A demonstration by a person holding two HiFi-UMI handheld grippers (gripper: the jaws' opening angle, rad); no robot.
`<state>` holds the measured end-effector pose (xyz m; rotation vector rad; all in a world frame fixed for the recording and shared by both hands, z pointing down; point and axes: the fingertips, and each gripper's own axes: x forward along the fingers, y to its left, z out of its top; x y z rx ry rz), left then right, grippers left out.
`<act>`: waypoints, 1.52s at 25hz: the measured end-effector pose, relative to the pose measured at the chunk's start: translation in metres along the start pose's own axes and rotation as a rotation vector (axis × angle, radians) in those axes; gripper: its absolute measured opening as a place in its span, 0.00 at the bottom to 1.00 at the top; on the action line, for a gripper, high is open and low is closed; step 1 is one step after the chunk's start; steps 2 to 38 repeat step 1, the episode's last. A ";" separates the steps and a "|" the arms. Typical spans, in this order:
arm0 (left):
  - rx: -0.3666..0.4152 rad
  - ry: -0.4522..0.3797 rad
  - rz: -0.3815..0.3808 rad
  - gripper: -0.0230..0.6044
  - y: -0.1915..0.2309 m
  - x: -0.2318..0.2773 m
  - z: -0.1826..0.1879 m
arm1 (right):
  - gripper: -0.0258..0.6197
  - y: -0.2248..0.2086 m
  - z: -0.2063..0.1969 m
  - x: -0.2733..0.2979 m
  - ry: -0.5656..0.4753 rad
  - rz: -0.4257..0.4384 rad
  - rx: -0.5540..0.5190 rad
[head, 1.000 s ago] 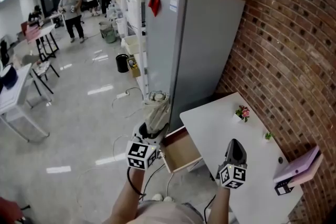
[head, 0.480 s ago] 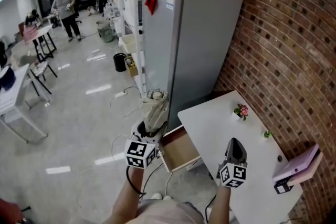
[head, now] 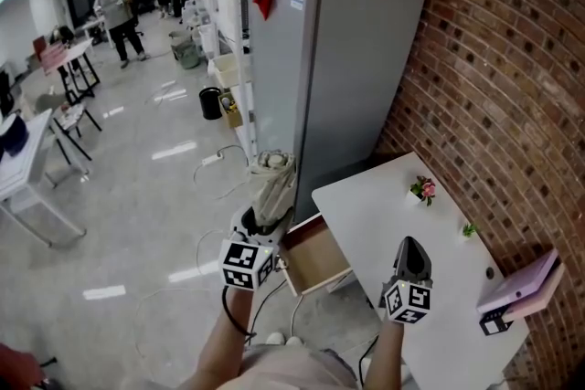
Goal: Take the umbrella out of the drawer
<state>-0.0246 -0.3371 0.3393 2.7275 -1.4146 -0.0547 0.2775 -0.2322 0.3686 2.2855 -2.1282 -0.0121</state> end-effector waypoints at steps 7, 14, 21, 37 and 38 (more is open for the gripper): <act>0.000 0.000 0.002 0.49 0.000 0.000 -0.001 | 0.07 -0.001 -0.001 0.000 0.001 -0.001 0.000; 0.000 0.000 0.002 0.49 0.000 0.000 -0.001 | 0.07 -0.001 -0.001 0.000 0.001 -0.001 0.000; 0.000 0.000 0.002 0.49 0.000 0.000 -0.001 | 0.07 -0.001 -0.001 0.000 0.001 -0.001 0.000; 0.000 0.000 0.002 0.49 0.000 0.000 -0.001 | 0.07 -0.001 -0.001 0.000 0.001 -0.001 0.000; 0.000 0.000 0.002 0.49 0.000 0.000 -0.001 | 0.07 -0.001 -0.001 0.000 0.001 -0.001 0.000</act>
